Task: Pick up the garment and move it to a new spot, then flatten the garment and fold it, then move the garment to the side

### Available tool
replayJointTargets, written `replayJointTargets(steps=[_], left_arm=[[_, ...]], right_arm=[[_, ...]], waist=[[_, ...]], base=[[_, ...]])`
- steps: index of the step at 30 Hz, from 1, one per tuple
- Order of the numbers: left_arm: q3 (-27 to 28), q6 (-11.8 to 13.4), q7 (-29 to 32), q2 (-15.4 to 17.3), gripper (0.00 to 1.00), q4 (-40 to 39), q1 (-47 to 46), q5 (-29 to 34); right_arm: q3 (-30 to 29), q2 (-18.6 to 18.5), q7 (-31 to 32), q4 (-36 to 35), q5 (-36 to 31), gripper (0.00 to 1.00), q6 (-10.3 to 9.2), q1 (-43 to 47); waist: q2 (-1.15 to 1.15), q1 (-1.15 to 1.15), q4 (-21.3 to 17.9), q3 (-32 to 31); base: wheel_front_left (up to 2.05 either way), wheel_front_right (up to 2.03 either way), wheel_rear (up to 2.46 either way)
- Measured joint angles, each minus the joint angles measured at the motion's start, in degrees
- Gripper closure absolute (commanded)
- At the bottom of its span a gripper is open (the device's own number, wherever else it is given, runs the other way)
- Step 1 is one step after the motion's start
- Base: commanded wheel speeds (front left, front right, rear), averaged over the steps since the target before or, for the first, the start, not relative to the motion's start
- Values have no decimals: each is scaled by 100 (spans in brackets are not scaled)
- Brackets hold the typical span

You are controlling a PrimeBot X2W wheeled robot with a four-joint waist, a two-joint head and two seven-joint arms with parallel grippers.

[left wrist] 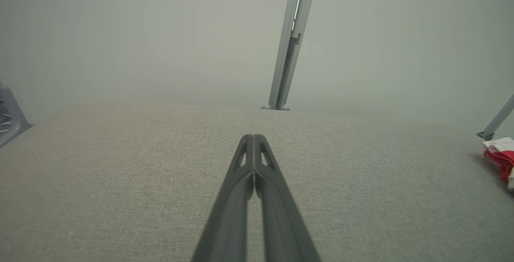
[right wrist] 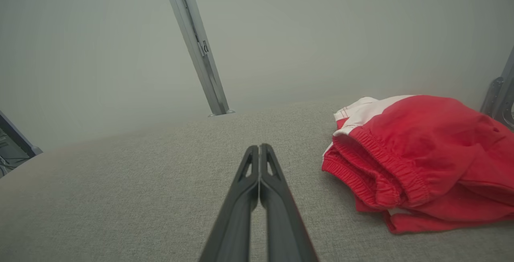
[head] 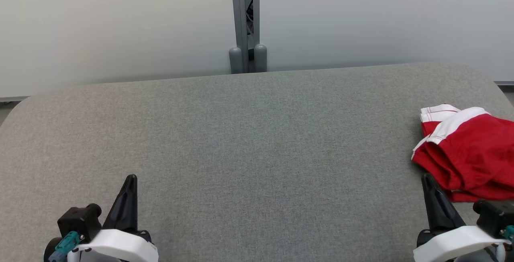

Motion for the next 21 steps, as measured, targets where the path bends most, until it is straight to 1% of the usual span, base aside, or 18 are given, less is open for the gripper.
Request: replayJointTargets(steps=[10, 21], left_arm=[[274, -223, 183, -179, 100, 255, -215, -844], [535, -443, 375, -357, 100, 463, -436, -1646]], right_arm=[[-146, -3, 215, 294, 1015, 100, 0, -311], [-294, -5, 431, 575, 1991, 100, -1, -603]], waist=[[0, 0, -1, 8], [0, 0, -3, 17]], base=[[0, 0, 0], [0, 0, 0]])
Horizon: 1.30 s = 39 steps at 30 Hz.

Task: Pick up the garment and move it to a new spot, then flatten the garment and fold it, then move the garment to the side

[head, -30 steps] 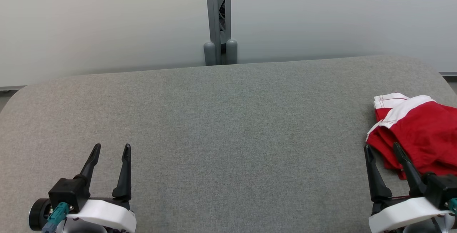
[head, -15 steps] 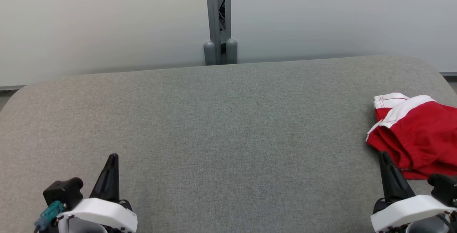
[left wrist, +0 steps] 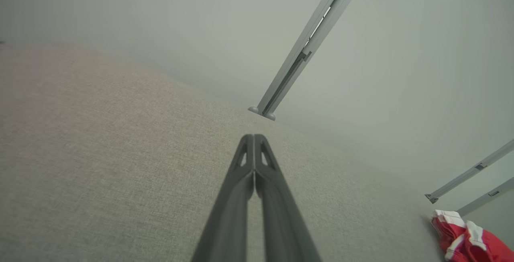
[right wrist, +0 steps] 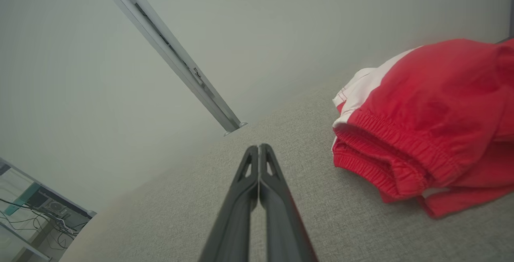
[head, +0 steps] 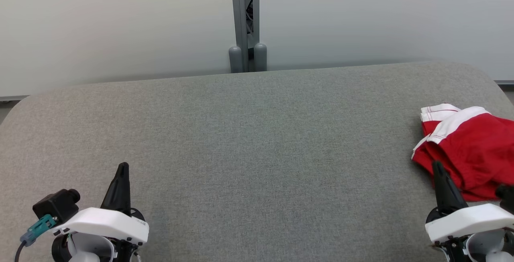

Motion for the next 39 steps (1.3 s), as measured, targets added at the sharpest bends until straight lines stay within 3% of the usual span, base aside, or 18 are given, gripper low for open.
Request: replayJointTargets(steps=[39], left_arm=[[732, -604, 483, -480, 100, 588, -636, -2218]], right_arm=[[-353, -35, 584, 843, 2699, 100, -1, -856]], waist=[[0, 0, -6, 30]], base=[[0, 0, 0]])
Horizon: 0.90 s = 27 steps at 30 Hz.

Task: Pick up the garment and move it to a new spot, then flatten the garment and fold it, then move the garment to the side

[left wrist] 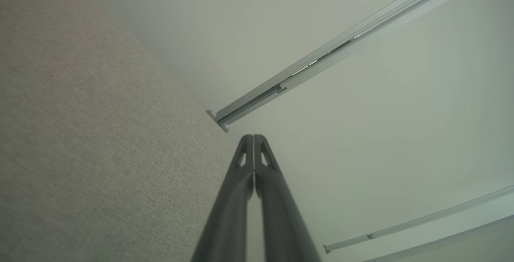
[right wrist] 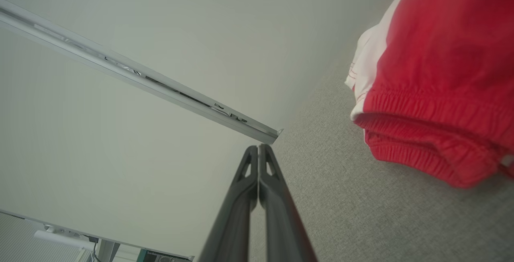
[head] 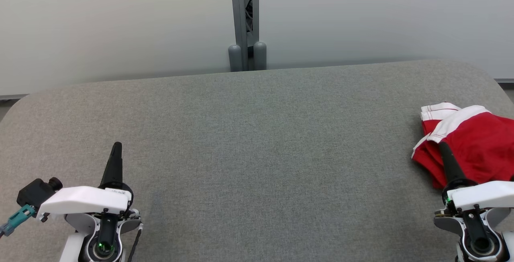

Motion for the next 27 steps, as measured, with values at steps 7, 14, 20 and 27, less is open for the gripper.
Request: replayJointTargets(steps=[7, 14, 20, 27], left_arm=[[105, -83, 81, -97, 100, 78, -66, -321], [202, -172, 147, -144, 100, 166, -143, -632], [282, -234, 199, -188, 100, 222, -237, -878], [365, -307, 252, -275, 100, 290, -318, -1156]], right_arm=[[-37, -5, 70, 88, 391, 100, 0, -126], [-71, -11, 164, 215, 751, 100, 0, -241], [-116, -20, 219, 310, 1050, 100, 0, -328], [-170, -32, 279, 411, 1384, 100, 0, -421]], waist=[[0, 0, -1, 5], [0, 0, -2, 10], [0, 0, -3, 15], [0, 0, -4, 21]], base=[[0, 0, 0], [0, 0, 0], [0, 0, 0], [0, 0, 0]])
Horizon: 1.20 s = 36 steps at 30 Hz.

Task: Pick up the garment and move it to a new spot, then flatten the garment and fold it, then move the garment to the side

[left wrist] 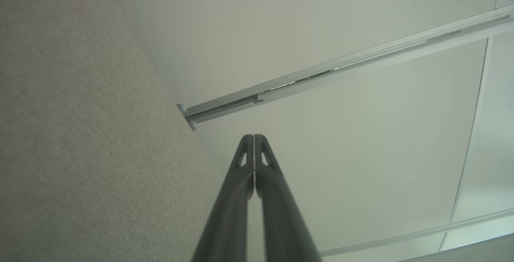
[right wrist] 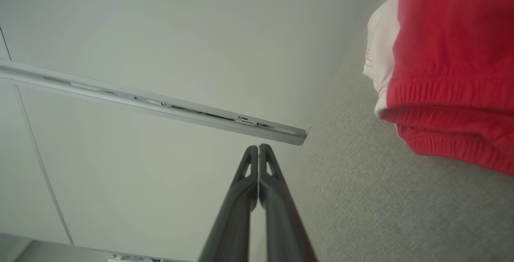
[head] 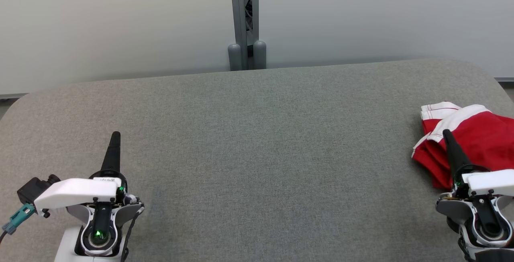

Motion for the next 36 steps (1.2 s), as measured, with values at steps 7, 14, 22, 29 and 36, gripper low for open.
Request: replayJointTargets(steps=[7, 14, 22, 29, 36], left_arm=[[86, -75, 56, -42, 100, 71, -51, -237], [159, -147, 105, -84, 100, 126, -154, -488], [245, -209, 170, -163, 100, 200, -205, -756], [315, -272, 220, -202, 100, 261, -271, -950], [369, -318, 252, -231, 100, 305, -315, -1129]], right_arm=[[-34, -9, 68, 98, 310, 100, 0, -87], [-63, -16, 133, 181, 605, 100, 0, -173], [-93, -27, 191, 281, 909, 100, 0, -283], [-131, -35, 248, 354, 1178, 100, 0, -389], [-168, -40, 296, 408, 1389, 100, 0, -429]], waist=[[0, 0, -1, 5], [0, 0, -2, 11], [0, 0, -3, 17], [0, 0, -4, 22], [0, 0, -5, 27]], base=[[0, 0, 0], [0, 0, 0], [0, 0, 0], [0, 0, 0], [0, 0, 0]])
